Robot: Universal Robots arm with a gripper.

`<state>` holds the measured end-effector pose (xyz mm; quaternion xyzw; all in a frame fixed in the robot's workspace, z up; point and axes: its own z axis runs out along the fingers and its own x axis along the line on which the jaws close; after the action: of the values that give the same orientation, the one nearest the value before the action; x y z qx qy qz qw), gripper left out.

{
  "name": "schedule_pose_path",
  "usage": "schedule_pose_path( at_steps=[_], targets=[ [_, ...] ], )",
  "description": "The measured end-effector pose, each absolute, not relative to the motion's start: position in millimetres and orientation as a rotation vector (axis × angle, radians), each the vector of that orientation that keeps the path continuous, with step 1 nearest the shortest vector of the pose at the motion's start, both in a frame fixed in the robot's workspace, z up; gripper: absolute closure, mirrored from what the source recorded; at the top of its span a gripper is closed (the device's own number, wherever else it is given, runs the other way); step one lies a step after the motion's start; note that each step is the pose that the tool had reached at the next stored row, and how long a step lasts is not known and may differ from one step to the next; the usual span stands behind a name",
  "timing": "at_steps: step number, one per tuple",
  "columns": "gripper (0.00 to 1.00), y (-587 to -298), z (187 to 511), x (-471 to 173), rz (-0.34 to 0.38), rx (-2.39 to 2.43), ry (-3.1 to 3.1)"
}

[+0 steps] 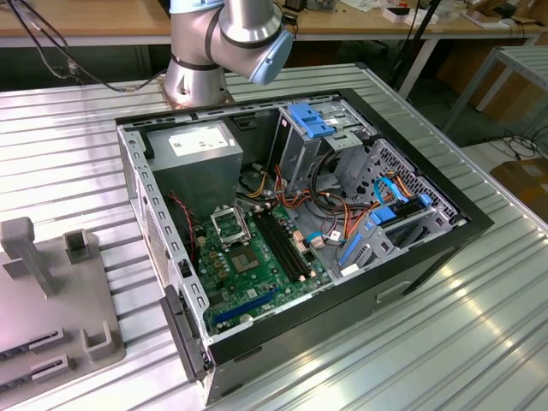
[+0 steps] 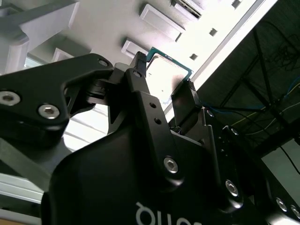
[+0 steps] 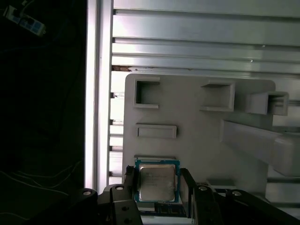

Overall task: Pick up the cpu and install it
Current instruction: 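Pick up the cpu and move it towards the insertion slot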

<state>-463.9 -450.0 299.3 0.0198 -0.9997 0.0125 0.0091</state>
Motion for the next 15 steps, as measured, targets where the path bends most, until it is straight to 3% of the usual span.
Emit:
schedule_pose_path(
  at_steps=[15],
  targets=[
    [0.53, -450.0, 307.0, -462.6, 0.038, 0.062, -3.119]
  ],
)
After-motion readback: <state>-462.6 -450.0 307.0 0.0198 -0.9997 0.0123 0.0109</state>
